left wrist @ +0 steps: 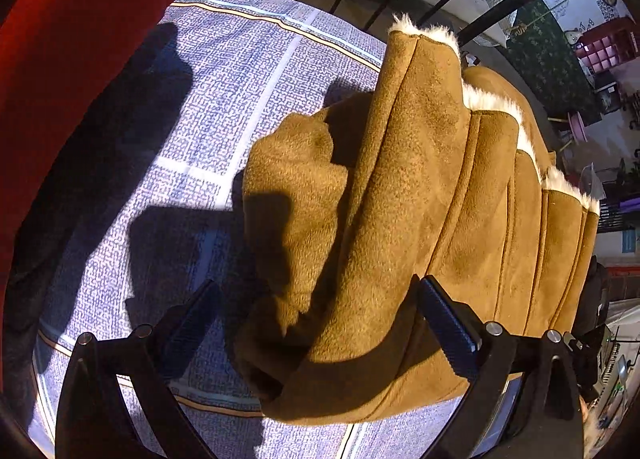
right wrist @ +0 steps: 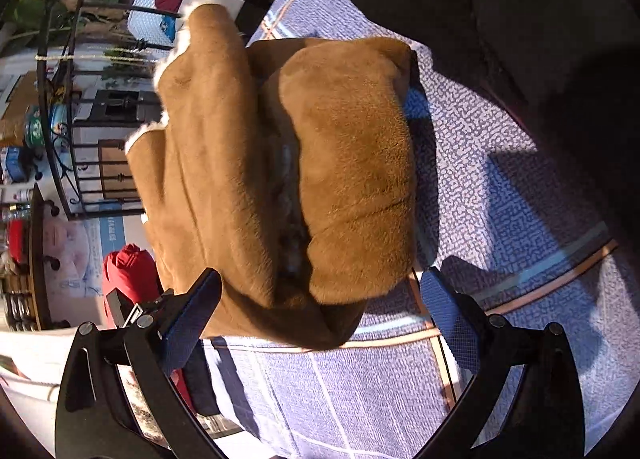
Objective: Fold large clothes
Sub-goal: 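Grasp the folded jacket's edge with both grippers and lift it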
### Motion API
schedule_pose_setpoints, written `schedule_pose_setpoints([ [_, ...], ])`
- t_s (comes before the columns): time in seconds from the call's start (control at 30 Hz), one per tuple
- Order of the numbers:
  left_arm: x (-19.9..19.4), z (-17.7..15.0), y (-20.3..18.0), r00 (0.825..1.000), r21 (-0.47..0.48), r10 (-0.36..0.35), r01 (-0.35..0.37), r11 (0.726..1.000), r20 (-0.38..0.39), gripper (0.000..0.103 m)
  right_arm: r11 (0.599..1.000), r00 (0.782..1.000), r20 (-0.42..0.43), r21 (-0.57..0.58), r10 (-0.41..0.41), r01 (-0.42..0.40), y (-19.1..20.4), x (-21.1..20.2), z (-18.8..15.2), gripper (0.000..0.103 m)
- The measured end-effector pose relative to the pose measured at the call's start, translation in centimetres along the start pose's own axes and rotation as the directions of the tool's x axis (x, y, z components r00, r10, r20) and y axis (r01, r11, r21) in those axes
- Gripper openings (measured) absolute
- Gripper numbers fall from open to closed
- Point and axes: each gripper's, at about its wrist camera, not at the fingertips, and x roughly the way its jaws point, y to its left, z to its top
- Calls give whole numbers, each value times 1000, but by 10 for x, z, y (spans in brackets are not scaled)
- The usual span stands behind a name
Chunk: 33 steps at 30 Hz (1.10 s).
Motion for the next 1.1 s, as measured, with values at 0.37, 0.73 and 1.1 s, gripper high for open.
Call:
schedule_pose_setpoints([
  [0.37,30,40,-1,997,37,-64,66,997,-38,98,998,998,6,31,58,-58,-4,30,21,99],
  [0.73,32,42,-13,999,18,-43,43,999,-31,86,994,999,37,107,29,-33,3,40,29,99],
  [1.1,-37,21,-48,996,100,-12,3,995,89,41,999,998,70,34,6,-8,31,8,14,66],
])
